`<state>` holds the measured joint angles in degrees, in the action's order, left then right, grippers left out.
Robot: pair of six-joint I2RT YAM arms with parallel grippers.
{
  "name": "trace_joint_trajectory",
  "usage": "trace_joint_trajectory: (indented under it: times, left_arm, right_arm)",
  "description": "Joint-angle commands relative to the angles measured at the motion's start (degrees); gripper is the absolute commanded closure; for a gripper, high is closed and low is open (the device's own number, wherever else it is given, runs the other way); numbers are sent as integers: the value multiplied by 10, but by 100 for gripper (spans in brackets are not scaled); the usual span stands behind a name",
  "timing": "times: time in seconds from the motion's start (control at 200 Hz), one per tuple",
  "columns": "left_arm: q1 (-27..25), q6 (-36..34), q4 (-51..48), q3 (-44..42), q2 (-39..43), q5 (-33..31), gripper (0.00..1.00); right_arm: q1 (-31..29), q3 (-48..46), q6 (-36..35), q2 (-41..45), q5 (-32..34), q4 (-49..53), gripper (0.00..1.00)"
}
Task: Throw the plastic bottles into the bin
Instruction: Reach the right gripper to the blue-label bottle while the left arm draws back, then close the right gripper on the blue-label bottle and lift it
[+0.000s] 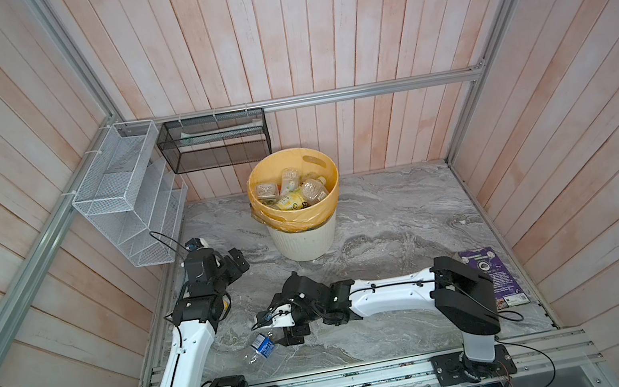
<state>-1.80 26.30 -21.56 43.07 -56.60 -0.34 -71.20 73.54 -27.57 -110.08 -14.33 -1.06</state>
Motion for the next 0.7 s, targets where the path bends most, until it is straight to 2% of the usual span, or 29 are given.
trace_joint_trajectory:
  times: [0.0,0.14,0.33,0.56,0.695]
  left_arm:
    - [4,-8,29,18,-13,47,0]
    - [6,-9,33,17,-23,59,0]
    - [7,-6,39,6,-17,67,0]
    - [8,-5,40,0,-14,69,0]
    - [9,-6,40,-1,-15,68,0]
  right_arm:
    - [0,40,-50,-22,-48,30,11]
    - [-7,87,-65,-62,-94,70,13]
    - [-18,119,-79,-105,-107,101,14]
    - [-27,162,-102,-152,-80,139,16]
    - [-26,176,-99,-169,-56,144,21]
